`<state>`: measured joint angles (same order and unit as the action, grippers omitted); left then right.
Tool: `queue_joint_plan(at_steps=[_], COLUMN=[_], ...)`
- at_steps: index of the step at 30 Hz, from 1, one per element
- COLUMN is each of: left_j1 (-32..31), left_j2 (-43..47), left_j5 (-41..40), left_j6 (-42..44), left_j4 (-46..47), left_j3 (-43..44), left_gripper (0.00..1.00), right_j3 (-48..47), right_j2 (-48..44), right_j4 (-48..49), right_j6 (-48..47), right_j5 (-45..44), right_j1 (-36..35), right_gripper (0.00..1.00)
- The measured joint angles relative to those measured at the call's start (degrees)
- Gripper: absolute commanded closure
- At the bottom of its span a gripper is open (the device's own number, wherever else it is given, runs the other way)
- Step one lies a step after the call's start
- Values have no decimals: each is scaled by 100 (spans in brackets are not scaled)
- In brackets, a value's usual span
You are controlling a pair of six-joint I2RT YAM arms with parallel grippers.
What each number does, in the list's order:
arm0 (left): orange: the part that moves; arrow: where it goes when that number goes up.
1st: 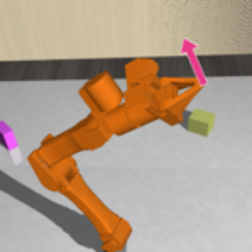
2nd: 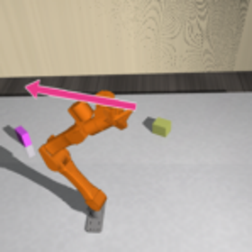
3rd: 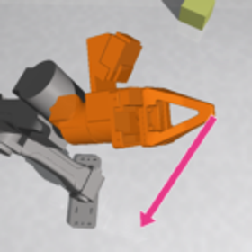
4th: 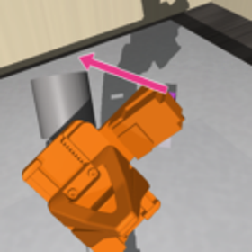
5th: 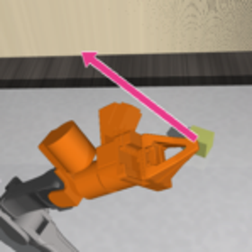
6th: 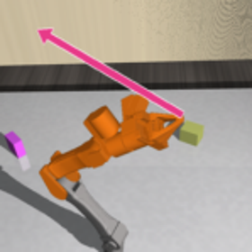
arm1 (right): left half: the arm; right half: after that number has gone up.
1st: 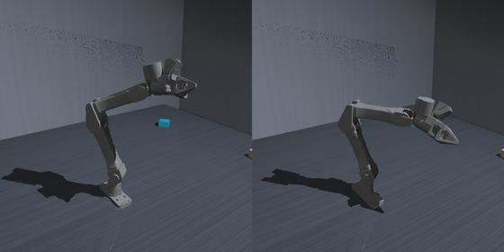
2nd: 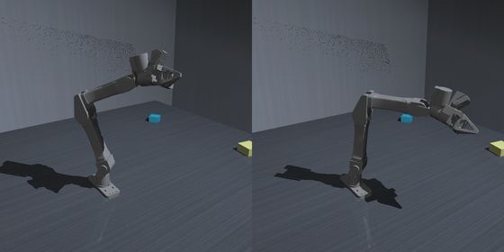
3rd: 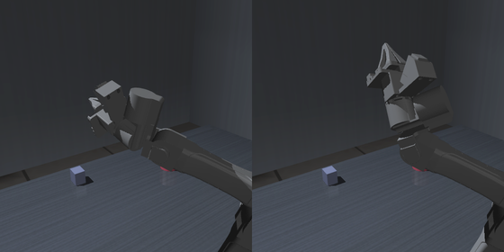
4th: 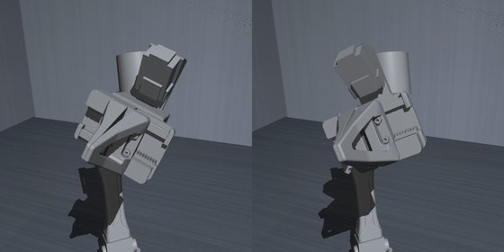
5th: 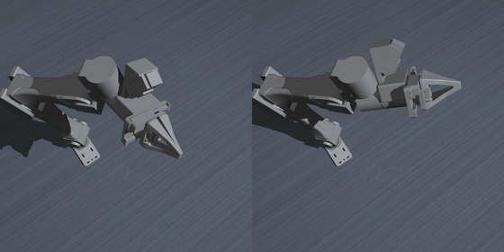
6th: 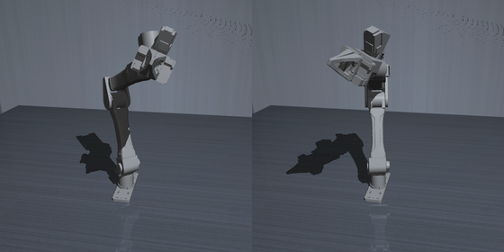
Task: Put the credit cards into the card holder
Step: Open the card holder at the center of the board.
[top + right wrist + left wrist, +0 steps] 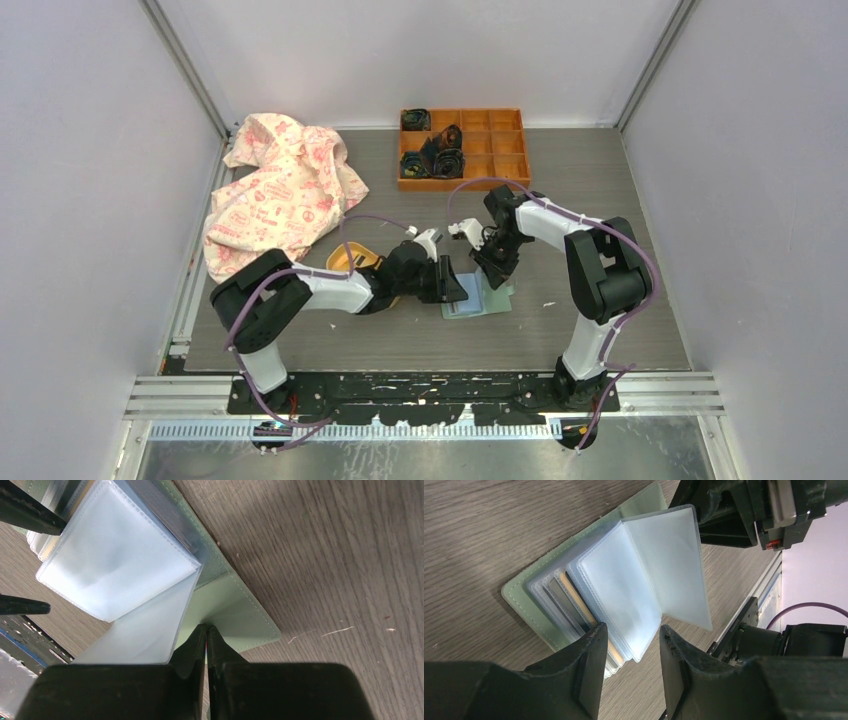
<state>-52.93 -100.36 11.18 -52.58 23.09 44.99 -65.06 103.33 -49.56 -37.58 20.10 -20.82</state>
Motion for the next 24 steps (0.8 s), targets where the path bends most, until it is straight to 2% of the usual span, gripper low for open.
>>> queue_joint_plan(at_steps=[15,24], left_j1=[15,15], left_j2=[-568,-964], left_j5=[455,708], left_j6=[-109,-109], left_j4=[291,833], left_j3=[483,719], left_gripper=[55,54], right_j3=[-96,-105], right_j2=[9,-776], right_j4=[-125,-107], right_j6=[136,348], right_j5=[328,640], right_j1=[76,763], right_gripper=[83,76])
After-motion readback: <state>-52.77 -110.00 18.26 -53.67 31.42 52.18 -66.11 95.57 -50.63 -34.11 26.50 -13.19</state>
